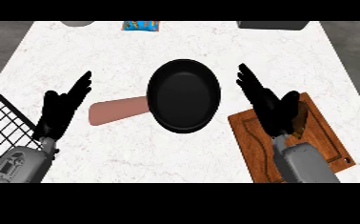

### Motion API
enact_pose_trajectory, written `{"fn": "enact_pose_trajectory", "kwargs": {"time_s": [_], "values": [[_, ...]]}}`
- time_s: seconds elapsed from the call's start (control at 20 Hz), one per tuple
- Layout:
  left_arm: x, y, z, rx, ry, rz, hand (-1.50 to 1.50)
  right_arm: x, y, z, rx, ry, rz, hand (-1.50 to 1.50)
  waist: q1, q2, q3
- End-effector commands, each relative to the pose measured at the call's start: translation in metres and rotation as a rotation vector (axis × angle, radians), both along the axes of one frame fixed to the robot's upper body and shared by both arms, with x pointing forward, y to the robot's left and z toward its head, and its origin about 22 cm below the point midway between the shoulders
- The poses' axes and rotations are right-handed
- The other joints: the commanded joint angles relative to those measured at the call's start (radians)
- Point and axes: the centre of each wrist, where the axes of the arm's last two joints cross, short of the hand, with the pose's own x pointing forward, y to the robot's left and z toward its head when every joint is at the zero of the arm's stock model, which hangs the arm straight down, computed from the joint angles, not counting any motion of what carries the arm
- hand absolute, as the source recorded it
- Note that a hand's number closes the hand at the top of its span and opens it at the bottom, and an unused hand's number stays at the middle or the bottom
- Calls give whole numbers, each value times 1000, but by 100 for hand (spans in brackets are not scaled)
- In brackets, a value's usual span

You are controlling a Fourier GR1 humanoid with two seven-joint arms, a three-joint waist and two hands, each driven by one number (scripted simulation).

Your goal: Pick the sweet potato from the cutting board and place it in the pot

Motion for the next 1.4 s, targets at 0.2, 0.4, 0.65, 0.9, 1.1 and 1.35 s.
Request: {"fn": "enact_pose_trajectory", "kwargs": {"time_s": [0.2, 0.4, 0.65, 0.9, 1.1, 1.35], "values": [[-15, -32, -21, -131, 27, -60, 0, 5, -88, -18, -609, 183, -394, 150, -17, 0, 25], [-24, -38, -32, -165, 86, -57, 0, 11, -152, 19, -1068, -196, -624, -150, -49, -22, 14], [-34, -40, -40, -185, 79, -73, 0, -1, -81, -15, -994, -578, -742, -150, -20, -13, 31], [-34, -52, -35, -198, 98, -99, 0, 14, -27, 2, -1105, -380, -746, -150, -17, -12, 29], [-29, -62, -45, -207, 79, -78, 0, 29, -6, 30, -1143, -104, -785, -150, -28, -12, 27], [-28, -62, -42, -201, 87, -102, 0, 39, 12, 61, -1059, 60, -833, -150, -16, -6, 32]]}}
